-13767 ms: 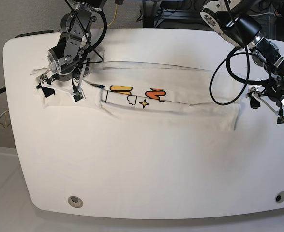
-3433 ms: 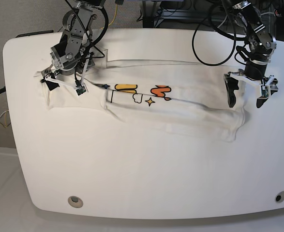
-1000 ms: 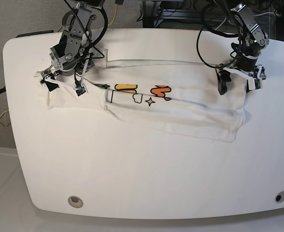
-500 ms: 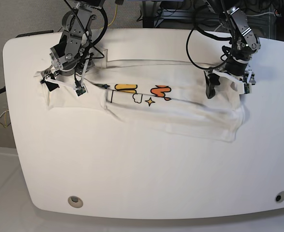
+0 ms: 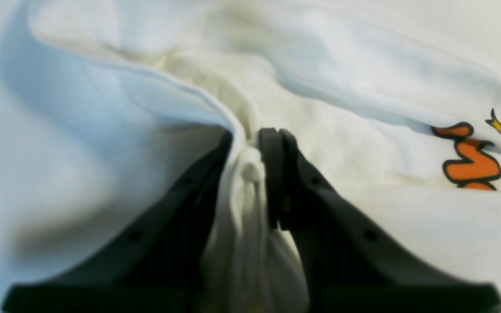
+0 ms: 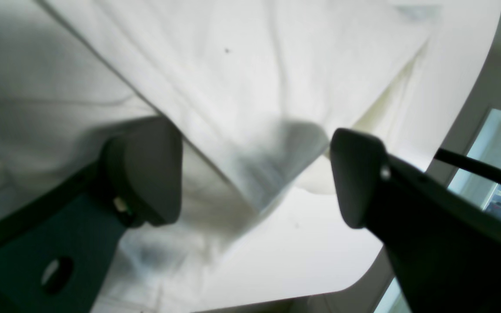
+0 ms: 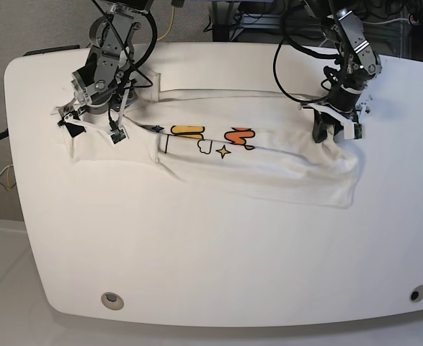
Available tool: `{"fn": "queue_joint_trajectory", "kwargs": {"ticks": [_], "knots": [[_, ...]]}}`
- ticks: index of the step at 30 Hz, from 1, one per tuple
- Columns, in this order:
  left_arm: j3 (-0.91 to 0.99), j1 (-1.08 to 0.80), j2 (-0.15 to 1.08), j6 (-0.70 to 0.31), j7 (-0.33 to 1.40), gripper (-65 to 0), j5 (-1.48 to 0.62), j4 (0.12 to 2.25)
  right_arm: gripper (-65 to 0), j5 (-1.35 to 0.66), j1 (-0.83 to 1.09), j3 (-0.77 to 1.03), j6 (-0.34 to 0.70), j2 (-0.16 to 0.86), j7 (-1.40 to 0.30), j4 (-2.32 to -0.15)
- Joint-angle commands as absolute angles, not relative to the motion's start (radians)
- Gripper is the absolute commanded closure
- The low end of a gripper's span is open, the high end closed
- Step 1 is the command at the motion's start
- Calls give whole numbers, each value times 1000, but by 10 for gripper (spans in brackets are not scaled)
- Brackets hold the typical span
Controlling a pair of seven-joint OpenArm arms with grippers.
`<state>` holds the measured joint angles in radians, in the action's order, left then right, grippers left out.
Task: Fold the T-shirt properly
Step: 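Lower the left gripper onto the band's end and close on the fabric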
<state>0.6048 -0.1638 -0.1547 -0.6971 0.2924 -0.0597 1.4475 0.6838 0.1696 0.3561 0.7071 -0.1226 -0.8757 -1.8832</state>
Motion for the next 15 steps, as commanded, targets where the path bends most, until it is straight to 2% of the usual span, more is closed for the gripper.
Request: {"fn": "queue_joint_trajectory", "kwargs": {"ticks": [1,8,15], "knots": [[605,-159,-151,-698,294,-39,-54,1458,-522,691,159,357,698,-120,-871,-1899],[605,-156,-150,-698,294,-23,-54,1478,-522,691,157,355,698,-120,-871,-1899],[599,-160,-157,-698,297,-23,-53,1584,-522,691,156,355,698,-120,-871,-1899]]}}
